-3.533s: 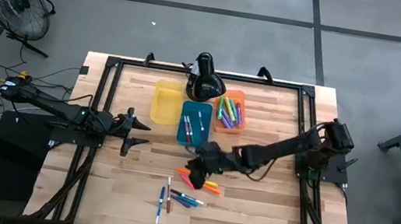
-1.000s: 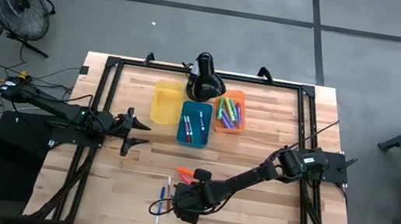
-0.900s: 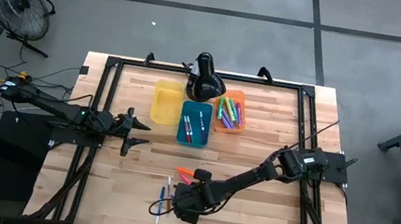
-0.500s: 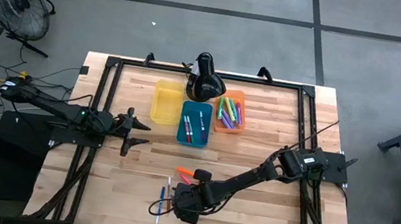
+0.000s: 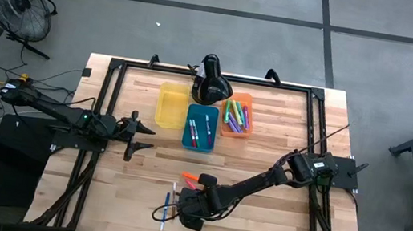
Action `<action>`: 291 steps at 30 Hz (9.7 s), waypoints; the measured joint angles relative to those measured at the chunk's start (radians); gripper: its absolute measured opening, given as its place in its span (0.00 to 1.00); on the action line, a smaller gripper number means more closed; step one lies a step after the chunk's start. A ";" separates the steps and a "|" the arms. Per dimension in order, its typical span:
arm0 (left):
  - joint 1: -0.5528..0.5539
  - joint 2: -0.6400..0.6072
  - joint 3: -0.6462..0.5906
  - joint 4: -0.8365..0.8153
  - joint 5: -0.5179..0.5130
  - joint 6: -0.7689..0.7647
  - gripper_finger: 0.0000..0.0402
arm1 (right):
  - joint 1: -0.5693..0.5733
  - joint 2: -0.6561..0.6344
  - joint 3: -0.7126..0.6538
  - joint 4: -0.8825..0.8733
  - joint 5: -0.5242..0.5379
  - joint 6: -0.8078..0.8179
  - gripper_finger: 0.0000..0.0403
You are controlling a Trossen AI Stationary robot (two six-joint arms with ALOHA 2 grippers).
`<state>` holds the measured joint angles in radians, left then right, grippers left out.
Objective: Pick & Place Markers
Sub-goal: Put the black dry erase marker into the blue bin, then put the blue dry erase marker into the blue bin
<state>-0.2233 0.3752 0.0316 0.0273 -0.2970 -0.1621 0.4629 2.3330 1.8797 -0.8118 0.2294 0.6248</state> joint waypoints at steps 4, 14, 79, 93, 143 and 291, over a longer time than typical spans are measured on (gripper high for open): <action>0.000 0.000 0.000 0.000 0.000 0.000 0.56 | -0.005 -0.013 0.002 0.006 -0.003 -0.001 0.04; 0.000 0.000 0.000 0.000 0.000 0.000 0.56 | -0.037 -0.072 0.002 -0.030 0.050 0.102 0.04; 0.000 0.000 0.000 0.000 0.000 0.000 0.56 | -0.516 -0.201 -0.194 0.135 0.137 0.467 0.00; 0.000 0.000 0.000 0.000 0.000 0.000 0.56 | -0.501 -0.212 -0.195 0.128 0.111 0.372 0.01; 0.000 0.000 0.000 0.003 -0.001 0.000 0.56 | 0.155 -0.286 -0.408 0.025 0.726 0.393 0.00; -0.401 1.601 1.227 -0.492 0.298 1.025 0.27 | 0.133 -0.879 -1.429 1.774 0.316 -0.416 0.44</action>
<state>-0.6245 1.9758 1.2590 -0.4647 0.0014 0.8624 0.5961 1.4536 0.4511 0.9626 0.5457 0.2085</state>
